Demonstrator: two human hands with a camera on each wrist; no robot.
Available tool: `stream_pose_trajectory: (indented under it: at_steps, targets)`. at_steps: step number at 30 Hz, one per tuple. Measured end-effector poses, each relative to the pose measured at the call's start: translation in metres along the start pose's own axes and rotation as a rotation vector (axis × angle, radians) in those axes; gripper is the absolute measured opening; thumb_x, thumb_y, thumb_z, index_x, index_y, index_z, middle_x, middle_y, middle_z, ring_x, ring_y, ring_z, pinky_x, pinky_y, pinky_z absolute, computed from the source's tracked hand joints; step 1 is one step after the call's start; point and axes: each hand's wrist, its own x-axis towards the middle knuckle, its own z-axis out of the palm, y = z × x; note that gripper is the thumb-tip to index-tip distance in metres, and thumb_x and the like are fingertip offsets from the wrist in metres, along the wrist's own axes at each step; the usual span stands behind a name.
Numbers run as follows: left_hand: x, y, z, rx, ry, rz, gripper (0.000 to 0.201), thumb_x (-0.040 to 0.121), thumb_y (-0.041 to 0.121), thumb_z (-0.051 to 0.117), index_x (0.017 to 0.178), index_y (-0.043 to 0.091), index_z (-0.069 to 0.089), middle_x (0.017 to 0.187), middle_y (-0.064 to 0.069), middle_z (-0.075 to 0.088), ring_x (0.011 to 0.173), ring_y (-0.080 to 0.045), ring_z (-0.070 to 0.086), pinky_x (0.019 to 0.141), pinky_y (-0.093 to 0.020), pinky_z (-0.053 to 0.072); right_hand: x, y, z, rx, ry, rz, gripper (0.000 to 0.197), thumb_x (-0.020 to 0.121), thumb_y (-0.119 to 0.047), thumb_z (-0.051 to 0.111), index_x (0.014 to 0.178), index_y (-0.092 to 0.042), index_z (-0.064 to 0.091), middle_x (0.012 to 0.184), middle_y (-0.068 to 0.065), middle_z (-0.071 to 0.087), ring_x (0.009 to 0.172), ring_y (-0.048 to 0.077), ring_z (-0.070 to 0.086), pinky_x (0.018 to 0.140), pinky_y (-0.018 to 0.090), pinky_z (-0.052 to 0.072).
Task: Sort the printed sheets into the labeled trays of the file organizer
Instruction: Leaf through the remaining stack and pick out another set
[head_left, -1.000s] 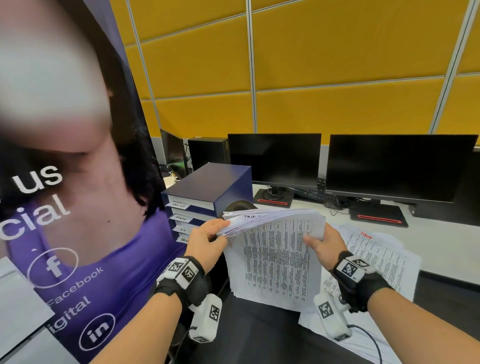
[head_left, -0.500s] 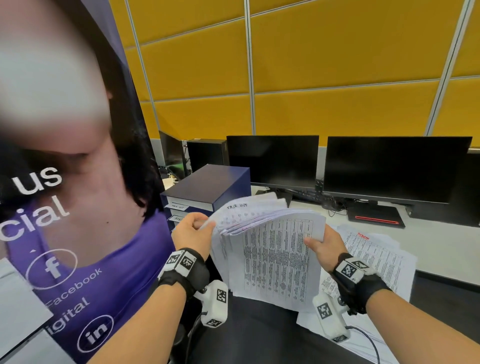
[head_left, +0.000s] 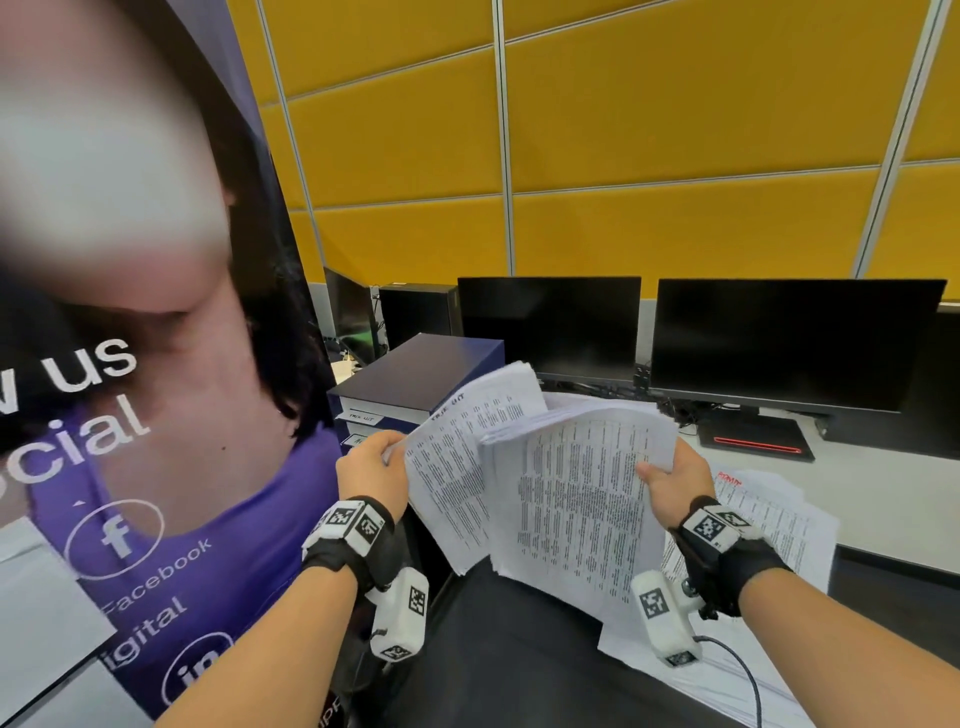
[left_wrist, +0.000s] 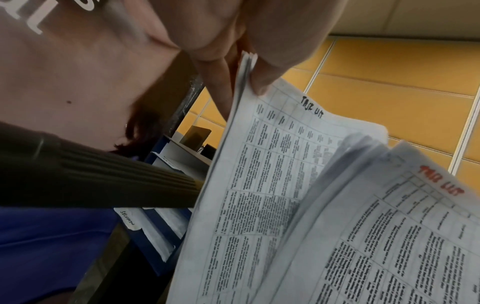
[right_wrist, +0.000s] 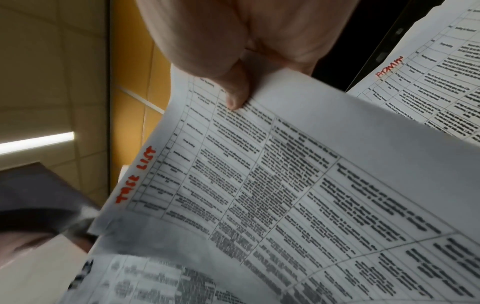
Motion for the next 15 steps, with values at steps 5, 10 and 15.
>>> stream_pose_trajectory:
  at_steps: [5, 10, 15]
  targets:
    - [0.006, 0.0, -0.008, 0.033, 0.013, 0.029, 0.02, 0.091, 0.011, 0.053, 0.095, 0.012, 0.072, 0.088, -0.007, 0.071, 0.074, -0.017, 0.058, 0.072, -0.02, 0.04, 0.018, -0.009, -0.016, -0.02, 0.214, 0.048, 0.035, 0.088, 0.002, 0.054, 0.123, -0.006, 0.055, 0.124, 0.017, 0.06, 0.114, 0.036, 0.055, 0.096, 0.042, 0.044]
    - [0.001, 0.007, -0.009, 0.056, -0.065, 0.107, 0.021, 0.089, 0.003, 0.054, 0.091, 0.012, 0.073, 0.085, -0.006, 0.071, 0.077, -0.017, 0.058, 0.07, -0.02, 0.038, 0.024, -0.026, -0.03, -0.082, 0.281, 0.046, 0.03, 0.088, 0.001, 0.053, 0.117, -0.005, 0.058, 0.119, 0.018, 0.061, 0.109, 0.035, 0.057, 0.086, 0.034, 0.044]
    - [-0.003, 0.018, -0.002, 0.013, -0.166, 0.176, 0.02, 0.089, 0.005, 0.056, 0.084, 0.015, 0.072, 0.085, -0.004, 0.07, 0.083, -0.02, 0.061, 0.078, -0.026, 0.045, 0.013, -0.044, -0.027, -0.092, 0.122, -0.102, 0.031, 0.088, 0.0, 0.053, 0.119, -0.007, 0.058, 0.109, 0.007, 0.062, 0.102, 0.026, 0.058, 0.081, 0.03, 0.042]
